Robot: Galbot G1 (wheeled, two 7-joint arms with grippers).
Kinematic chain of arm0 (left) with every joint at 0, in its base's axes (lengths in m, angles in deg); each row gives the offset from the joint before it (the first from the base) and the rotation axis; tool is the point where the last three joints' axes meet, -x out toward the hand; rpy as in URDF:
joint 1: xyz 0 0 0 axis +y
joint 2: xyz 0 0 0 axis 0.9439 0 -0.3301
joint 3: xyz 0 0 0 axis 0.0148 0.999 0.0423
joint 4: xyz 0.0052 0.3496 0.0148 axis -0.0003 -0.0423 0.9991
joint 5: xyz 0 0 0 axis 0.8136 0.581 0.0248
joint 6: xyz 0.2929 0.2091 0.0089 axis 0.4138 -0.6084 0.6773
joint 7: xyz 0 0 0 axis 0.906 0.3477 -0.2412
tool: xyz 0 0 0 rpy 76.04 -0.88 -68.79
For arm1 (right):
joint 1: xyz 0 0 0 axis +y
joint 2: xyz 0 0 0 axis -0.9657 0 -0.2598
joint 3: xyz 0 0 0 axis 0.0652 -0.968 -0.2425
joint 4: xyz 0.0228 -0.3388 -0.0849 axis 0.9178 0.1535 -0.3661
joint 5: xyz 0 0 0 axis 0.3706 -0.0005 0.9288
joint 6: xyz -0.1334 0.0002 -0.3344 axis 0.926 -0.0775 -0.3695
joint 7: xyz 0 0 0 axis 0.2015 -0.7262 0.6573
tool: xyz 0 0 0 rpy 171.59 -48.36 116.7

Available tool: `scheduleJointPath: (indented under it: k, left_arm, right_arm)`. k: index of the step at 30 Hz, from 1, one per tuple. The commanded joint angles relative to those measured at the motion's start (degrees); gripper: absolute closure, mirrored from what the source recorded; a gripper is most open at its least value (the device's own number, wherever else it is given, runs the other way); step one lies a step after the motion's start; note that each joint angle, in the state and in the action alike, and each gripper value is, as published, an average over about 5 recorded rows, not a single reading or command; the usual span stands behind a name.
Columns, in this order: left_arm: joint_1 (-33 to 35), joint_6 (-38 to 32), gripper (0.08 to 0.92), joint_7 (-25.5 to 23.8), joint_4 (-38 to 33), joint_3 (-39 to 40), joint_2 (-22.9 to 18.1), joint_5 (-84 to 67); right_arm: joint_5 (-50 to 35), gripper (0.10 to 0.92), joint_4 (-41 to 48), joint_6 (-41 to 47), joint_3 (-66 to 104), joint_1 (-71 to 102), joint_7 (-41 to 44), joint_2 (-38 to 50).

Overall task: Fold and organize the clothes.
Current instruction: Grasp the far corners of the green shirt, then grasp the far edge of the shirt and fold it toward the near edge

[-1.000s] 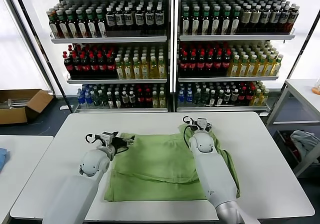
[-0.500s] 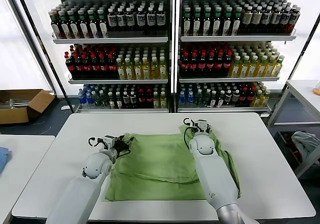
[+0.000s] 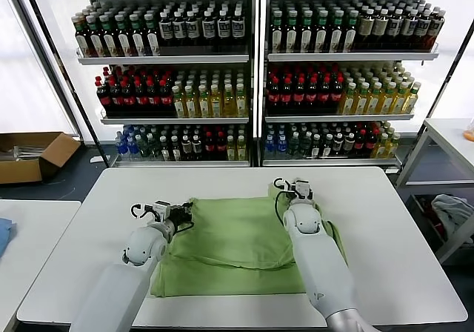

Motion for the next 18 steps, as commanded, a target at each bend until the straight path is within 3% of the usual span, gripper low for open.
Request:
scheduleJointPath:
  k: [1, 5, 18]
  left_arm:
    - [0.17, -0.87, 0.916, 0.05, -1.00, -0.26, -0.07, -0.07]
    - [0.83, -3.19, 0.916, 0.24, -3.17, -0.83, 0.04, 0.09]
    - [5.88, -7.43, 0.916, 0.37, -11.43, -3.50, 0.82, 0.75]
  right_arm:
    - [-0.97, 0.849, -7.75, 0.29, 0.18, 1.80, 0.26, 0.87]
    - [-2.04, 0.913, -14.11, 0.28, 0.27, 3.24, 0.41, 1.73]
    - [-3.23, 0.913, -29.05, 0.21, -0.31, 8.38, -0.01, 3.32]
